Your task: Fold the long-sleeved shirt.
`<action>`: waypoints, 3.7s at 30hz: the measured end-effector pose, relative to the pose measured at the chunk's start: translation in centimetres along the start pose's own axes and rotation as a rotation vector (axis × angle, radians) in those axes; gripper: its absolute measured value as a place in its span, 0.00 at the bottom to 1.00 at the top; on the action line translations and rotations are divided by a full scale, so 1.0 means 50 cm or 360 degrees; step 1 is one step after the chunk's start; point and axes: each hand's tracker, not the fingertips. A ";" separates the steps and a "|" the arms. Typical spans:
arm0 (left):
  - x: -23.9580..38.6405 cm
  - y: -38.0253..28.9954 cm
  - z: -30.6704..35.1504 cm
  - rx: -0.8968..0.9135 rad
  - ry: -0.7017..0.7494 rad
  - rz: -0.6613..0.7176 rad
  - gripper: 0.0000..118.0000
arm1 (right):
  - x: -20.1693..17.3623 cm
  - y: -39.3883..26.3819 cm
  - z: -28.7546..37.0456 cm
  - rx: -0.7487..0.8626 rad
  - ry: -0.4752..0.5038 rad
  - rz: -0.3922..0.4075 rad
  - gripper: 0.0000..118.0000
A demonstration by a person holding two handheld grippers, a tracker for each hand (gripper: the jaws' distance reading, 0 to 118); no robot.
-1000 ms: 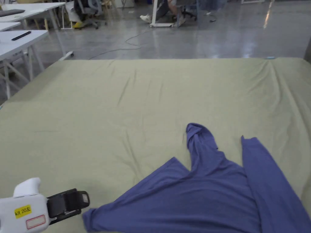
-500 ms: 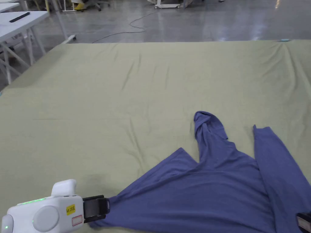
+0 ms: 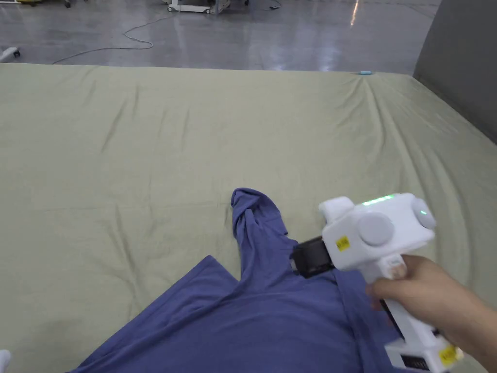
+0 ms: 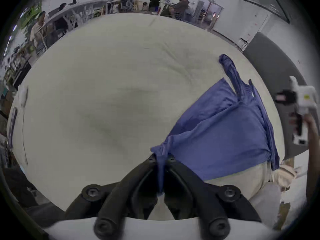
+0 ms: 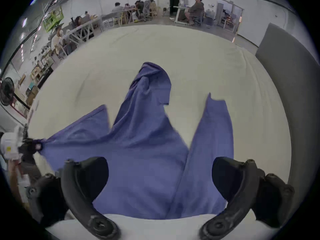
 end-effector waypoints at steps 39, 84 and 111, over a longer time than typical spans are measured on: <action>0.343 0.620 0.523 0.0889 -0.0279 -0.0344 0.00 | 0.136 0.234 0.887 0.0852 -0.0753 0.0117 0.00; 0.163 0.630 -0.119 0.0036 0.0027 -0.0190 0.00 | 0.213 0.113 0.005 -0.0004 -0.0211 -0.0310 0.00; 0.037 -0.099 0.081 -0.0397 -0.0042 -0.0473 0.00 | -0.036 -0.561 0.207 -0.0425 0.0051 0.0094 0.00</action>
